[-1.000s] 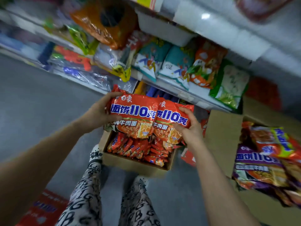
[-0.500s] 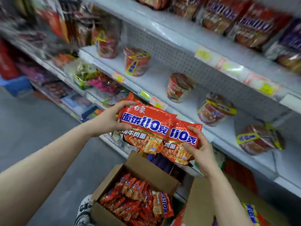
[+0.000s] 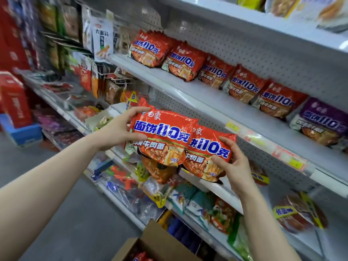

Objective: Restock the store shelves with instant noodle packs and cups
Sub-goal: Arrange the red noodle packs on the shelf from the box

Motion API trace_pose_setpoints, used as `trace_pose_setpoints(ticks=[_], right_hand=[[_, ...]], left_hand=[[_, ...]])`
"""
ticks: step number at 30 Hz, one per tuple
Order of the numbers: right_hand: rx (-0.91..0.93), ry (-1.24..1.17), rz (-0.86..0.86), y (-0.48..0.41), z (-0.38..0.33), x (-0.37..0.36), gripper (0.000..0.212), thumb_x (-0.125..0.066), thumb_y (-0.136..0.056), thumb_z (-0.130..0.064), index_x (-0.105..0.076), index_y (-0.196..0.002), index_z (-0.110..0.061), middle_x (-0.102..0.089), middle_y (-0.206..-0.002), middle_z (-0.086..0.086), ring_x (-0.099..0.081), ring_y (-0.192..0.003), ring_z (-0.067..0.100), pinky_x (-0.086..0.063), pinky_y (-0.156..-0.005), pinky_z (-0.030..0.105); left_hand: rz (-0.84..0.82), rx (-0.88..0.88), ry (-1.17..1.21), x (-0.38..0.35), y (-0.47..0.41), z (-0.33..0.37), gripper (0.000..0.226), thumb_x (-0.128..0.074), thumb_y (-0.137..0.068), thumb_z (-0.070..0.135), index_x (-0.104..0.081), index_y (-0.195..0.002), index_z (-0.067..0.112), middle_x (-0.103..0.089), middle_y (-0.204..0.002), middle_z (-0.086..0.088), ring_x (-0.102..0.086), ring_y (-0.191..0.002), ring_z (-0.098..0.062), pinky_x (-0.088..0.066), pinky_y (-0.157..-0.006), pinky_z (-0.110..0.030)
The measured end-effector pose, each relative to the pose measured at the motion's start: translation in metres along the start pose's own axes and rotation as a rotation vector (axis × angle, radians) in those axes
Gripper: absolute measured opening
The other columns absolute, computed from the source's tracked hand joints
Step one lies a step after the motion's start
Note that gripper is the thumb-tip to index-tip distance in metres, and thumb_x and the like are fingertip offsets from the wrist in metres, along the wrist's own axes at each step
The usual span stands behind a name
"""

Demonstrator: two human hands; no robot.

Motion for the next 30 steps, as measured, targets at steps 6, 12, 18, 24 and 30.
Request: trace_pose_setpoints(ticks=[6,12,18,24,30], right_hand=[[0.064,0.029,0.074,-0.050,-0.036,-0.037,0.054,-0.073,-0.085,-0.006,-0.060,-0.123,-0.042,-0.058,-0.126,-0.004,-0.066,-0.105,0.019,-0.062,-0.076,0.040],[0.102,0.047,0.192,-0.101,-0.070,-0.083,0.053,-0.074,-0.085,-0.007,-0.061,-0.120,-0.044,-0.060,-0.124,-0.006,-0.068,-0.103,0.016,-0.061,-0.079,0.041],[0.138,0.056,0.256,-0.144,-0.092,-0.127,0.055,-0.075,-0.084,-0.007,-0.059,-0.124,-0.042,-0.058,-0.128,-0.002,-0.066,-0.107,0.021,-0.061,-0.081,0.047],[0.143,0.077,0.302,-0.164,-0.110,-0.146,0.055,-0.073,-0.086,-0.006,-0.059,-0.122,-0.044,-0.059,-0.124,-0.004,-0.068,-0.104,0.022,-0.061,-0.078,0.045],[0.165,0.053,0.396,-0.183,-0.130,-0.134,0.054,-0.072,-0.086,-0.004,-0.059,-0.125,-0.038,-0.059,-0.124,-0.003,-0.066,-0.106,0.022,-0.062,-0.074,0.037]], left_hand=[[-0.027,-0.062,-0.035,0.057,-0.061,0.010,0.074,-0.077,-0.079,0.008,-0.043,-0.136,0.039,-0.057,-0.123,0.008,-0.065,-0.102,-0.005,-0.058,-0.076,-0.024],[-0.107,-0.124,-0.002,0.126,-0.133,0.021,0.077,-0.080,-0.075,0.011,-0.045,-0.136,0.043,-0.056,-0.132,0.001,-0.062,-0.114,-0.016,-0.056,-0.090,-0.037],[-0.143,-0.175,0.005,0.181,-0.178,0.032,0.076,-0.077,-0.079,0.006,-0.043,-0.139,0.039,-0.056,-0.127,0.007,-0.061,-0.111,-0.008,-0.056,-0.078,-0.021],[-0.150,-0.236,0.001,0.214,-0.209,0.043,0.076,-0.077,-0.079,0.005,-0.042,-0.137,0.040,-0.052,-0.127,0.015,-0.055,-0.109,0.003,-0.054,-0.077,-0.015],[-0.147,-0.266,0.034,0.226,-0.241,0.051,0.077,-0.077,-0.080,0.006,-0.041,-0.139,0.041,-0.048,-0.128,0.017,-0.056,-0.107,0.003,-0.055,-0.074,-0.016]])
Point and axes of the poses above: each hand's wrist, its own y-axis away from the middle knuckle, its own x-axis out of the back of the hand, z = x × y, the point moved 6 cm from there along -y, towards the middle knuckle
